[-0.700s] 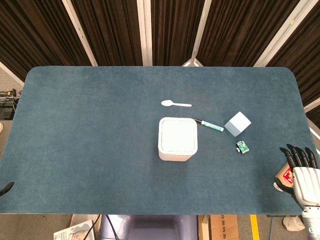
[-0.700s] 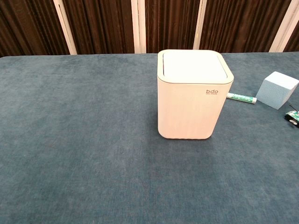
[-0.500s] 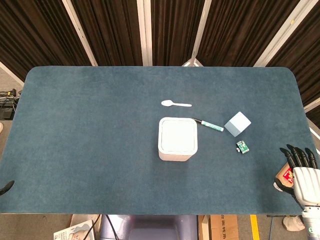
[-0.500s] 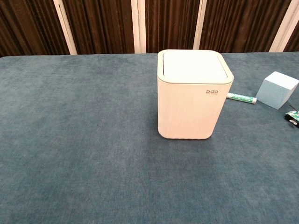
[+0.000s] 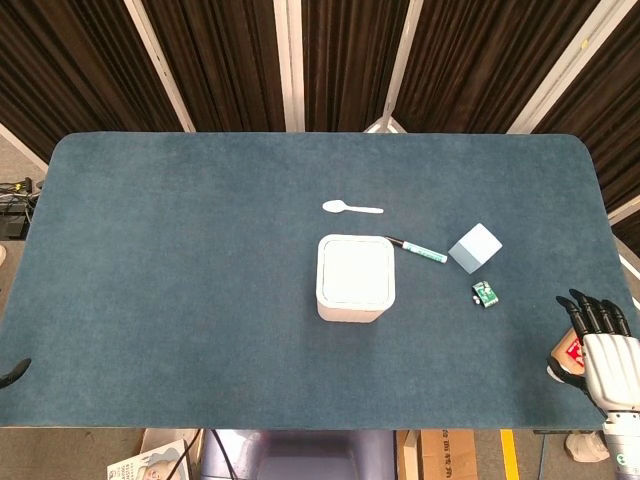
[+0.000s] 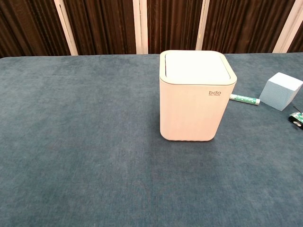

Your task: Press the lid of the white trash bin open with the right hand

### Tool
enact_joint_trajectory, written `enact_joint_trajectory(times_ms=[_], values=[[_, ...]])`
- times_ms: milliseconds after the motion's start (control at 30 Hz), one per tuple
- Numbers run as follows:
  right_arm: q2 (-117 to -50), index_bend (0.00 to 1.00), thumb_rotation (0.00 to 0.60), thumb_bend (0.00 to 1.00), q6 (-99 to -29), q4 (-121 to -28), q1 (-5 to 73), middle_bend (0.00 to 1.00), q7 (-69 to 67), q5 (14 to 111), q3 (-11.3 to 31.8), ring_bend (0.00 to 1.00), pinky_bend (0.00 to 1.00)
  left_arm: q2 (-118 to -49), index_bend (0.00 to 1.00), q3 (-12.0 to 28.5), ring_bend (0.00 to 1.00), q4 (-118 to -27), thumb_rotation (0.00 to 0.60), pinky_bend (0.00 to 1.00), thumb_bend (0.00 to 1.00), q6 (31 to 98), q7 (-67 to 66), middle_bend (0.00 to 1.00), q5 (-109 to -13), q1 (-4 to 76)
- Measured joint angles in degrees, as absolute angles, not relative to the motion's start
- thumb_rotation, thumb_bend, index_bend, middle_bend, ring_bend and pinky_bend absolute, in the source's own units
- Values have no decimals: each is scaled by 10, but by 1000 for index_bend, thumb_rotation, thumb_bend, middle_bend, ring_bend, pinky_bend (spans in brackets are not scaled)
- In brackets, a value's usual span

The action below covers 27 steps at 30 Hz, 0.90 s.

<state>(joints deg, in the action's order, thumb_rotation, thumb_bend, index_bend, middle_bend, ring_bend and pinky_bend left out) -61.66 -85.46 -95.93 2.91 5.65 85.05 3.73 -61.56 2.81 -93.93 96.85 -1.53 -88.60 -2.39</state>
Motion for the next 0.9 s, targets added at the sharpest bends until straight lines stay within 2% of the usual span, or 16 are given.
enact_joint_trajectory(times_ms=[133, 267, 367, 433, 533, 800, 900], values=[[-618, 179, 600, 195, -866, -957, 28, 335, 47, 859, 39, 449, 403, -618, 121, 28, 0, -942, 600, 10, 23, 969, -22, 69, -885, -26], [-630, 179, 600, 194, -887, -945, 29, 464, 58, 866, 50, 555, 469, -618, 121, 30, 0, -945, 600, 10, 23, 966, -25, 69, -877, -25], [-627, 179, 600, 221, -880, -943, 38, 593, 63, 872, 53, 670, 585, -620, 121, 33, 0, -947, 600, 10, 23, 961, -33, 70, -872, -23], [-617, 179, 600, 341, -869, -947, 47, 704, 55, 879, 55, 750, 655, -622, 121, 33, 0, -949, 600, 10, 22, 958, -39, 70, -872, -21], [-596, 179, 600, 548, -850, -959, 67, 803, 38, 893, 59, 822, 702, -624, 121, 31, 0, -951, 600, 10, 23, 954, -47, 70, -877, -19], [-553, 179, 600, 771, -787, -1022, 115, 822, 42, 921, 66, 837, 704, -623, 121, 27, 0, -952, 600, 10, 23, 953, -45, 70, -887, -18], [-534, 175, 600, 776, -752, -1057, 133, 822, 47, 927, 65, 837, 704, -624, 121, 29, 0, -951, 600, 10, 23, 950, -45, 70, -883, -16]])
